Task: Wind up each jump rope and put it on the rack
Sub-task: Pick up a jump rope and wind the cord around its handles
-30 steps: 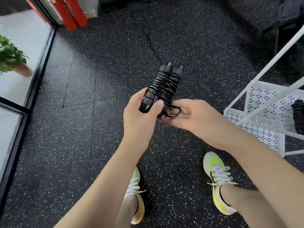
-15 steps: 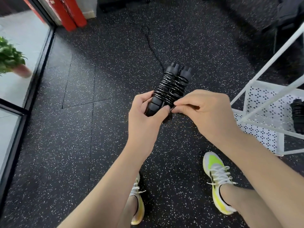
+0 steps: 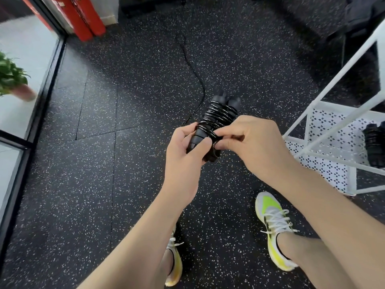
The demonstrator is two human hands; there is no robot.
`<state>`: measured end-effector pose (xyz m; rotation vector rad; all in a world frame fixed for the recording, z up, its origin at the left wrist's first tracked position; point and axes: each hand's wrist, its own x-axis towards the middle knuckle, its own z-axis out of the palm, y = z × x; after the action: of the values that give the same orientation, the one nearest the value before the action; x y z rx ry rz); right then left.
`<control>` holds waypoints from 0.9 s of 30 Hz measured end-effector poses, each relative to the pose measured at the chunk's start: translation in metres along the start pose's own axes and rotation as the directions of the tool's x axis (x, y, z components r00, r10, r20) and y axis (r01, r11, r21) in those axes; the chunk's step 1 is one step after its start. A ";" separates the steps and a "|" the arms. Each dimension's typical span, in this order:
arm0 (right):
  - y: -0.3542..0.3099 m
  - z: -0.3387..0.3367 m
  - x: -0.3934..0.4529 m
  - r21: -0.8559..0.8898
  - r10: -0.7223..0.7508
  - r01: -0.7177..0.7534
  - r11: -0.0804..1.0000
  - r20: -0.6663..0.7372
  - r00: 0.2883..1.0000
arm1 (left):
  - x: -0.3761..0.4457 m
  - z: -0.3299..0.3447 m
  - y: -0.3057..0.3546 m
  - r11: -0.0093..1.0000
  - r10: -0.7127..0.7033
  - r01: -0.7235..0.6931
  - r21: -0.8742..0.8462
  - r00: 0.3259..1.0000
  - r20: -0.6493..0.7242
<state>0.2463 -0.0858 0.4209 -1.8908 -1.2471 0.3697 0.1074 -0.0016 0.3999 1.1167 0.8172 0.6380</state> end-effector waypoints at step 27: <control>-0.001 -0.012 0.002 0.115 0.164 -0.193 0.974 0.225 0.961 | 0.006 -0.011 0.002 0.985 -0.046 0.032 0.171 0.996 0.083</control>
<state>0.2541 -0.0899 0.4293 -1.8882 -1.1582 0.7537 0.1019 0.0095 0.3982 1.2708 0.8282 0.4908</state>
